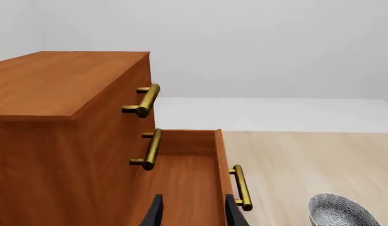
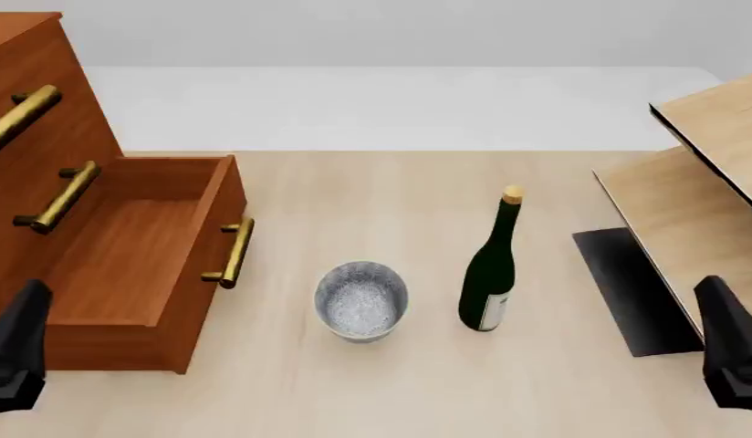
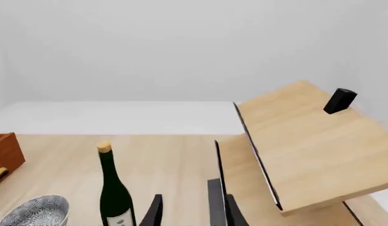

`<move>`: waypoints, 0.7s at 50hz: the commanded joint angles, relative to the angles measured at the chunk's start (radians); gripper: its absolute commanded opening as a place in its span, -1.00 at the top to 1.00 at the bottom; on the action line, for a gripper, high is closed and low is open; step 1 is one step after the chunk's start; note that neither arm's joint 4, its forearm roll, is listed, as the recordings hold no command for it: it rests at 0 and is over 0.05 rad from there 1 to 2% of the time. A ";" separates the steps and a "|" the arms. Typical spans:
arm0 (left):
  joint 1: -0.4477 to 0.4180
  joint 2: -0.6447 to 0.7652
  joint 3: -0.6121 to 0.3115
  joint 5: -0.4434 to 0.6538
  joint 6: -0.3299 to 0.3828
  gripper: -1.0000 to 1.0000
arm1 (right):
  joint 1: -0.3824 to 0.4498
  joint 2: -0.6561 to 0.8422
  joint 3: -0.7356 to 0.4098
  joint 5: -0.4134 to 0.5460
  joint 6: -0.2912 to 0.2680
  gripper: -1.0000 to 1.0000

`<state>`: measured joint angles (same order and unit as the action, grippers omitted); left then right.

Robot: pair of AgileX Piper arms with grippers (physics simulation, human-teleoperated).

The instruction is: Put the wine bottle in the bottom drawer of the cabinet.

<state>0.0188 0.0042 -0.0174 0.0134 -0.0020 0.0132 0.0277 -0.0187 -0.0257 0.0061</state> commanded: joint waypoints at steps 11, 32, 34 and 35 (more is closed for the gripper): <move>0.001 0.006 -0.082 0.067 -0.017 -1.00 | -0.003 -0.027 -0.035 0.042 -0.045 -1.00; -0.026 0.257 -0.419 0.185 -0.004 -1.00 | 0.035 -0.027 -0.055 0.054 -0.042 -1.00; -0.032 0.286 -0.453 0.195 -0.018 -1.00 | 0.037 -0.027 -0.052 0.052 -0.042 -1.00; -0.032 0.302 -0.470 0.200 -0.032 -1.00 | 0.037 -0.027 -0.050 0.053 -0.041 -1.00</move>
<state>0.0007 0.1906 -0.3411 0.1635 -0.0095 0.0373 0.0012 -0.0665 0.0225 -0.0348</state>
